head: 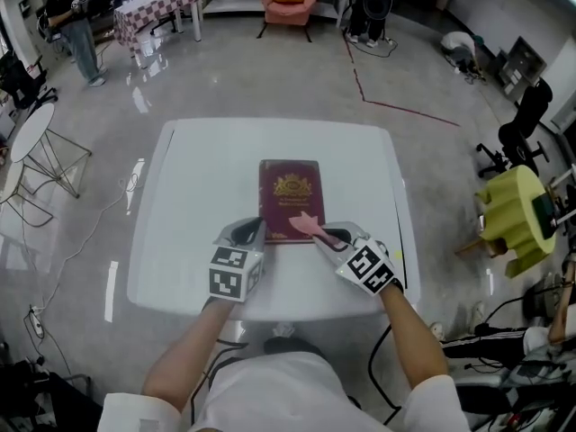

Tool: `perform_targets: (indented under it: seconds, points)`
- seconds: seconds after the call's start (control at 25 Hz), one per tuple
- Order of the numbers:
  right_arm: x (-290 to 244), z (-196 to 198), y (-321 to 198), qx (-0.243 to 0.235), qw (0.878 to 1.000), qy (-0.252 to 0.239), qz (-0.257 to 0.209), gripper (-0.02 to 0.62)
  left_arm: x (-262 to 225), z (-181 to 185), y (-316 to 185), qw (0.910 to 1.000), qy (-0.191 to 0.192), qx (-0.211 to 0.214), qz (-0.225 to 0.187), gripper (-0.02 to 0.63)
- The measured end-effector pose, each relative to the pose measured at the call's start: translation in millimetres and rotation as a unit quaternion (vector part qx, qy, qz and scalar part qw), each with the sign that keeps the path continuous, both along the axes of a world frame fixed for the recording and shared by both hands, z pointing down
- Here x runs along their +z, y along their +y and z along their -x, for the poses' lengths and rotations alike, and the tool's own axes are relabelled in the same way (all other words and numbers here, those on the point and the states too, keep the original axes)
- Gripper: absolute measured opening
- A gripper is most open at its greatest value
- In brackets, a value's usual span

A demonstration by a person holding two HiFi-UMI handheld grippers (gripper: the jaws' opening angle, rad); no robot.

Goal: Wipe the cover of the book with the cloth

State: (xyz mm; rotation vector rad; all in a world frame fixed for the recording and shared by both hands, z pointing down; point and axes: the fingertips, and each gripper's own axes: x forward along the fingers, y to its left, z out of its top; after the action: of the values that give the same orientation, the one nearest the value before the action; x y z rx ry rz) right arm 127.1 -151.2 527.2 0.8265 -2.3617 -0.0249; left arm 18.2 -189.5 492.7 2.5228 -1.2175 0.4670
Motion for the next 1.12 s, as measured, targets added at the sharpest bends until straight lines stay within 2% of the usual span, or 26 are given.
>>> perform_targets:
  seconds: [0.16, 0.32, 0.72, 0.92, 1.12]
  points:
    - [-2, -1, 3, -0.003, 1.0, -0.006, -0.001, 0.04, 2, -2, -5, 1.0, 0.001, -0.002, 0.0, 0.006]
    - [-20, 1, -9, -0.02, 1.0, -0.006, -0.022, 0.04, 0, 2, -14, 0.9999, 0.001, -0.015, 0.002, 0.006]
    - [-67, 6, -99, -0.05, 0.995, -0.008, -0.081, 0.04, 8, 11, -39, 0.9977, 0.001, -0.067, -0.002, 0.006]
    - [-54, 22, -150, -0.057, 0.995, 0.014, -0.085, 0.04, 12, 21, -46, 0.9957, -0.007, -0.092, 0.007, 0.006]
    - [-27, 39, -182, -0.082, 0.993, 0.041, -0.067, 0.04, 19, 42, -51, 0.992, -0.014, -0.124, 0.015, 0.006]
